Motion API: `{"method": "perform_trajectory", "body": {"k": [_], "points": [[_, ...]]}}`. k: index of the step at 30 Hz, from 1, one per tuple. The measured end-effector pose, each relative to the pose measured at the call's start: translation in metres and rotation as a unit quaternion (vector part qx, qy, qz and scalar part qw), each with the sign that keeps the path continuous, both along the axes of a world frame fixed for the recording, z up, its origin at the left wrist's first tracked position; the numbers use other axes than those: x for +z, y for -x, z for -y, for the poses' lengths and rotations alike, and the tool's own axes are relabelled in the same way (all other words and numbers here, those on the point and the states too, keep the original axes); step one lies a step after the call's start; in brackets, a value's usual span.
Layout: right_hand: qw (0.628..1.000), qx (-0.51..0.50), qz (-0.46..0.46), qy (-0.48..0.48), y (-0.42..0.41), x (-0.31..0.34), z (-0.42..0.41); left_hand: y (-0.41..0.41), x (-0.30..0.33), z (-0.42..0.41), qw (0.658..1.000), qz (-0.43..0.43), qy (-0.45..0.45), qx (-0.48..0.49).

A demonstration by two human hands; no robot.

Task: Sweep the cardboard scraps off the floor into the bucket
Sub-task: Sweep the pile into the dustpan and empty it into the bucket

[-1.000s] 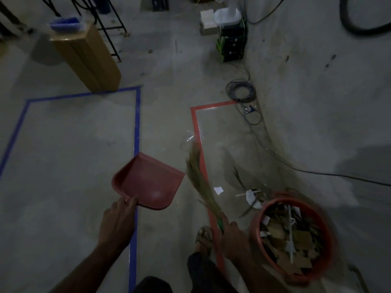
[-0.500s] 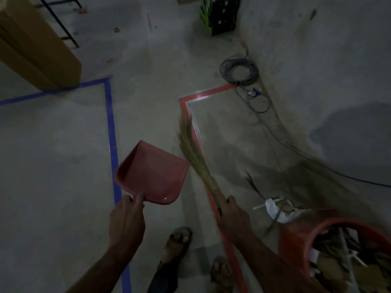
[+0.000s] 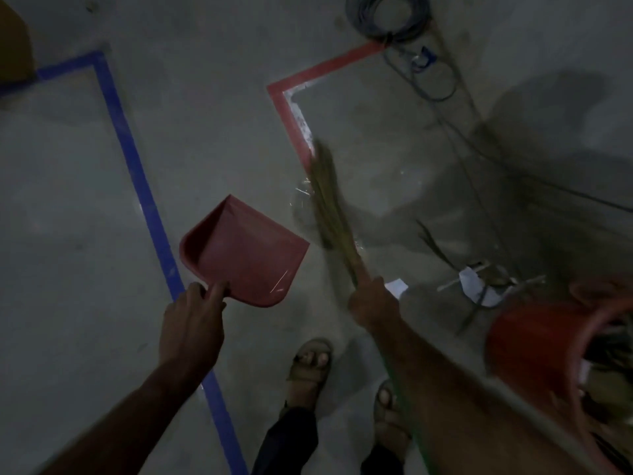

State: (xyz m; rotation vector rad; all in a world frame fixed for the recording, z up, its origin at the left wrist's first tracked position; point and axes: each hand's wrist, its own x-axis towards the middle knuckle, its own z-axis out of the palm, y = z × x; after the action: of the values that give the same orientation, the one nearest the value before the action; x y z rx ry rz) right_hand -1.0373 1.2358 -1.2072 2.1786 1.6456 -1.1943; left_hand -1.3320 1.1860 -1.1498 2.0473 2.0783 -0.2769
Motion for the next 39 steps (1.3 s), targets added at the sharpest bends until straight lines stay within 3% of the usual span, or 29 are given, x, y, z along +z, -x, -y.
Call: {"method": "perform_trajectory", "body": {"k": [3, 7, 13, 19, 27, 31, 33, 39], "points": [[0.994, -0.102, 0.006, 0.042, -0.044, 0.01, 0.076, -0.009, -0.006, -0.011, 0.999, 0.028, 0.017, -0.037], [0.989, -0.093, 0.07, 0.095, -0.089, 0.039, 0.155, -0.032, -0.01, -0.02, 0.994, 0.052, 0.038, -0.092], [0.986, -0.078, 0.136, -0.059, -0.101, 0.067, 0.25, -0.049, -0.022, -0.018, 0.989, 0.059, 0.053, -0.127], [0.993, -0.111, -0.01, -0.029, -0.055, 0.058, 0.225, -0.032, -0.035, -0.002, 0.983, 0.005, 0.098, -0.154], [0.995, -0.089, -0.03, -0.014, -0.022, -0.012, 0.115, -0.014, -0.033, -0.004, 0.972, -0.062, 0.101, -0.204], [0.988, -0.145, 0.027, 0.049, -0.055, -0.016, 0.172, -0.034, -0.032, -0.014, 0.968, -0.052, 0.087, -0.227], [0.972, -0.222, 0.023, 0.068, -0.072, -0.006, 0.221, -0.049, -0.035, -0.014, 0.968, -0.04, 0.081, -0.234], [0.964, -0.262, 0.031, -0.025, -0.106, 0.034, 0.348, -0.106, -0.044, 0.005, 0.961, -0.01, 0.08, -0.265]]}}
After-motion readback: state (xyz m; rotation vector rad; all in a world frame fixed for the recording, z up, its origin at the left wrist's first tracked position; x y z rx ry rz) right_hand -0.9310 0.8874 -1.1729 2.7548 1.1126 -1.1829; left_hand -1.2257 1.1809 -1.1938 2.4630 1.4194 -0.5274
